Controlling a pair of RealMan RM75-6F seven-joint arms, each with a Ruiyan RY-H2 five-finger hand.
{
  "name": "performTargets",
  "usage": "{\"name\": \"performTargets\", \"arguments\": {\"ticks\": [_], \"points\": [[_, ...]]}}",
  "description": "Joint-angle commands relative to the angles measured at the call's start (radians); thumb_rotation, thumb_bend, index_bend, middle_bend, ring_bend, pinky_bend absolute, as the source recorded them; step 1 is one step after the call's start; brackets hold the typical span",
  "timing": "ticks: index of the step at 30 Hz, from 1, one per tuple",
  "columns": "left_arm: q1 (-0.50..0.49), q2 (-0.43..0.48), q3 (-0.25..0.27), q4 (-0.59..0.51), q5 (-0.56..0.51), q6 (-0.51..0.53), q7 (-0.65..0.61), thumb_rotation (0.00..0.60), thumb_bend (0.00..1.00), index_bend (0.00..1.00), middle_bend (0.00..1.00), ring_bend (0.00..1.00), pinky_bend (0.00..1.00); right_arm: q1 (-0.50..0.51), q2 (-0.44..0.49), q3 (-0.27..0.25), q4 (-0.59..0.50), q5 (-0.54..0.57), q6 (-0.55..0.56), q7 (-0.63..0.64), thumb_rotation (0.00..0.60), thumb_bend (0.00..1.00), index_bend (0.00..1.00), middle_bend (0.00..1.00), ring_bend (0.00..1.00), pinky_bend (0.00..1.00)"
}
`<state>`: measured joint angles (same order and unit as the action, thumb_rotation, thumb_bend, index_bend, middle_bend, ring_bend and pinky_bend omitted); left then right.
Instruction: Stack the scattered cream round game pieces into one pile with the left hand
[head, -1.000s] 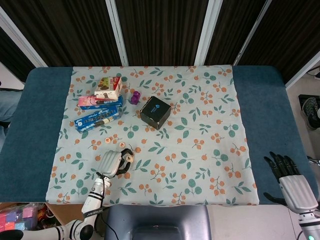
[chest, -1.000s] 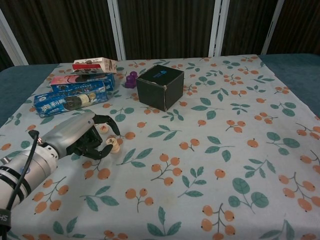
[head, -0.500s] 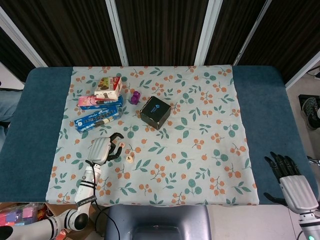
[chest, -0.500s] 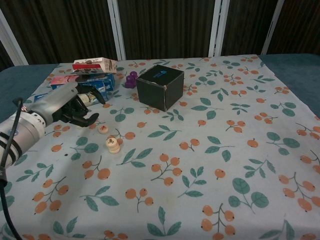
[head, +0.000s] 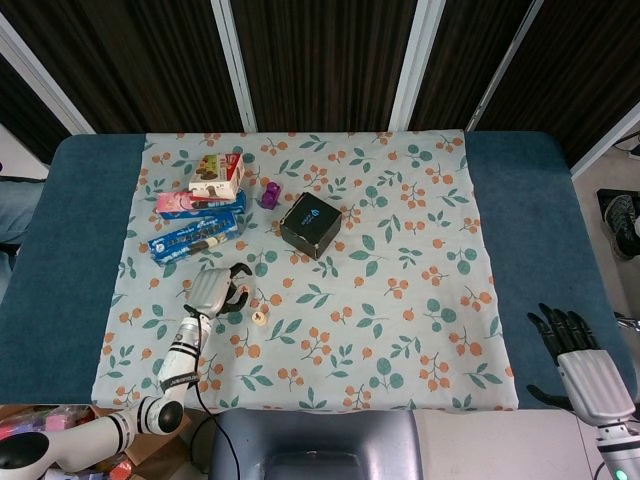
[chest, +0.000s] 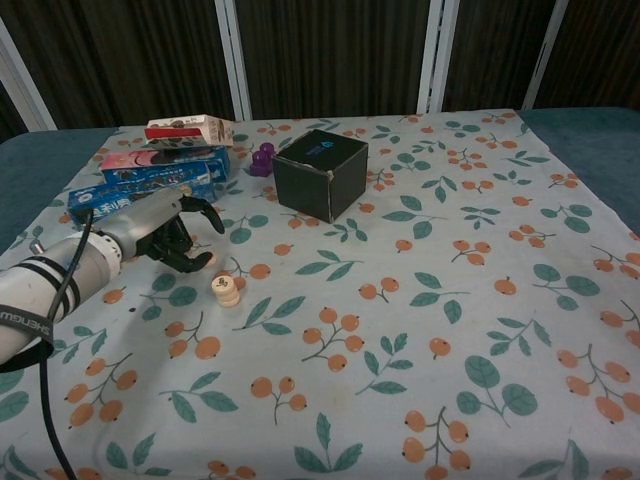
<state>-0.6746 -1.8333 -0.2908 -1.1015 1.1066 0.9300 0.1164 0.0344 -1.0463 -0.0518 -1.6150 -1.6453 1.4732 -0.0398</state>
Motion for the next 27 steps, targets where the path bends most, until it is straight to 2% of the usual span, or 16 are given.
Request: {"name": "performTargets", "arguments": {"ticks": [1, 16, 27], "points": [[0.001, -0.001, 0.009, 0.003, 0.006, 0.003, -0.006, 0.600, 0.41, 0.34, 1.00, 1.00, 1.00, -0.001, 0.000, 0.001, 0.001, 0.001, 0.002, 0.004, 0.600, 0.17, 0.00, 0.00, 0.00, 0.00], [0.005, -0.018, 0.038, 0.059, 0.002, -0.005, -0.012, 0.600, 0.41, 0.38, 1.00, 1.00, 1.00, -0.003, 0.004, 0.001, -0.002, 0.001, 0.006, 0.012, 0.600, 0.17, 0.00, 0.00, 0.00, 0.00], [0.003, -0.033, 0.041, 0.084, 0.009, 0.001, -0.023, 0.600, 0.41, 0.42, 1.00, 1.00, 1.00, -0.004, 0.006, -0.001, 0.001, -0.001, 0.007, 0.019, 0.600, 0.17, 0.00, 0.00, 0.00, 0.00]]}}
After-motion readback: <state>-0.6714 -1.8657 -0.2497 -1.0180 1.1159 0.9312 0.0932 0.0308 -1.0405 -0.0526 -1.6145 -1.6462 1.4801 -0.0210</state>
